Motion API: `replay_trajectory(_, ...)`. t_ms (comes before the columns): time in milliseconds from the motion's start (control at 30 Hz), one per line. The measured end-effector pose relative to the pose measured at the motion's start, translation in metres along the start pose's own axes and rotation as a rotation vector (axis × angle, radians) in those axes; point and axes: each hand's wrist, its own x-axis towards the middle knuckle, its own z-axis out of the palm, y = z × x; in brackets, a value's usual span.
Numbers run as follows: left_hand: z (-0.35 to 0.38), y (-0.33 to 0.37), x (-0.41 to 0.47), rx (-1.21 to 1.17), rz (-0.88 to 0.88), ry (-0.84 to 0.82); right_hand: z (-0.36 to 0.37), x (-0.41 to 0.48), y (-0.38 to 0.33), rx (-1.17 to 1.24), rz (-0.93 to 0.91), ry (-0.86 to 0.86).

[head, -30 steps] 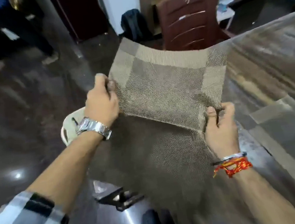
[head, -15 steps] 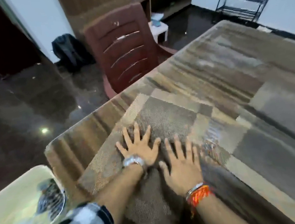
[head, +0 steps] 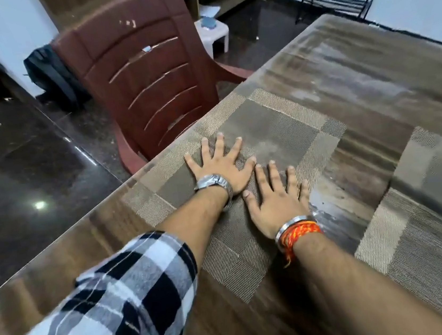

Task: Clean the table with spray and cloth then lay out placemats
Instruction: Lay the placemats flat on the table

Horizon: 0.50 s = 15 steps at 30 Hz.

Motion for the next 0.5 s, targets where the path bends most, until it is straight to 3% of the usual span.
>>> replay_trajectory(500,-0.002,0.044,0.067,0.016,0.038,0.050,-0.012,0.065,0.031,0.003,0.050,0.046)
